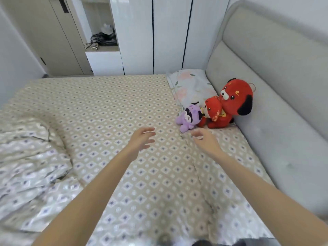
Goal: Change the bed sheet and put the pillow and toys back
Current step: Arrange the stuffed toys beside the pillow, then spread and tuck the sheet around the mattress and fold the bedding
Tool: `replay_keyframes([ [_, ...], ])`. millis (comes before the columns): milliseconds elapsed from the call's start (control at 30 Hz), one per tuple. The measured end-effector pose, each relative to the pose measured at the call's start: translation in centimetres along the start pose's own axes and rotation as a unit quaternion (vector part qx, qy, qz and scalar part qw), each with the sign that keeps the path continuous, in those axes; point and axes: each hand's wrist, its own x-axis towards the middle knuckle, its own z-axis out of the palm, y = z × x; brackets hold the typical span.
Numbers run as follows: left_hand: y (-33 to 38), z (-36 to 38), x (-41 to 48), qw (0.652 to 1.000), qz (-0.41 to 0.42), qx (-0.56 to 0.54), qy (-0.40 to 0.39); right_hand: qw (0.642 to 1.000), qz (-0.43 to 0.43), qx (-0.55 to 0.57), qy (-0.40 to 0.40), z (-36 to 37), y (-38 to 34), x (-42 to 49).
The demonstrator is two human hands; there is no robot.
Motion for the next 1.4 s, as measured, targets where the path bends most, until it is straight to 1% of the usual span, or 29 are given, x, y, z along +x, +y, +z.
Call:
replay_keyframes([
  [233, -2.6, 1.0, -6.9, 0.999, 0.013, -0.016, 0.033, 0.999, -0.015, -0.01, -0.039, -1.0, 0.5, -6.1],
  [300, -3.3, 1.0, -8.6, 0.998, 0.018, -0.026, 0.05, 0.998, -0.02, -0.004, -0.052, -1.1, 0.2, -7.5],
  [433, -6.2, 1.0, -14.9, 0.994, 0.02, -0.05, 0.1, 0.994, -0.061, 0.006, -0.092, -1.0, -0.6, -12.6],
  [533, -8.4, -0.2, -18.5, 0.989, 0.021, -0.07, 0.128, 0.989, -0.08, 0.006, -0.121, -0.3, -1.7, -15.2],
  [700, -12.3, -4.9, -25.1, 0.975, 0.017, -0.101, 0.198, 0.976, -0.121, 0.01, -0.178, 3.1, -5.8, -18.9],
  [867, -17.0, -12.8, -31.0, 0.951, 0.009, -0.143, 0.274, 0.949, -0.174, -0.01, -0.263, 10.0, -12.2, -22.6],
  [1000, -20.4, -18.3, -34.4, 0.933, -0.003, -0.165, 0.321, 0.93, -0.208, -0.032, -0.301, 16.0, -16.7, -24.9],
  [1033, -21.8, -20.8, -35.9, 0.926, -0.01, -0.172, 0.335, 0.923, -0.219, -0.037, -0.313, 19.1, -18.6, -25.9],
  [1267, -28.7, -33.6, -41.3, 0.906, -0.046, -0.188, 0.378, 0.893, -0.236, -0.059, -0.379, 33.7, -27.2, -31.8],
  [1400, -31.2, -39.5, -43.1, 0.889, -0.076, -0.207, 0.402, 0.883, -0.238, -0.076, -0.398, 40.4, -30.7, -34.2],
])
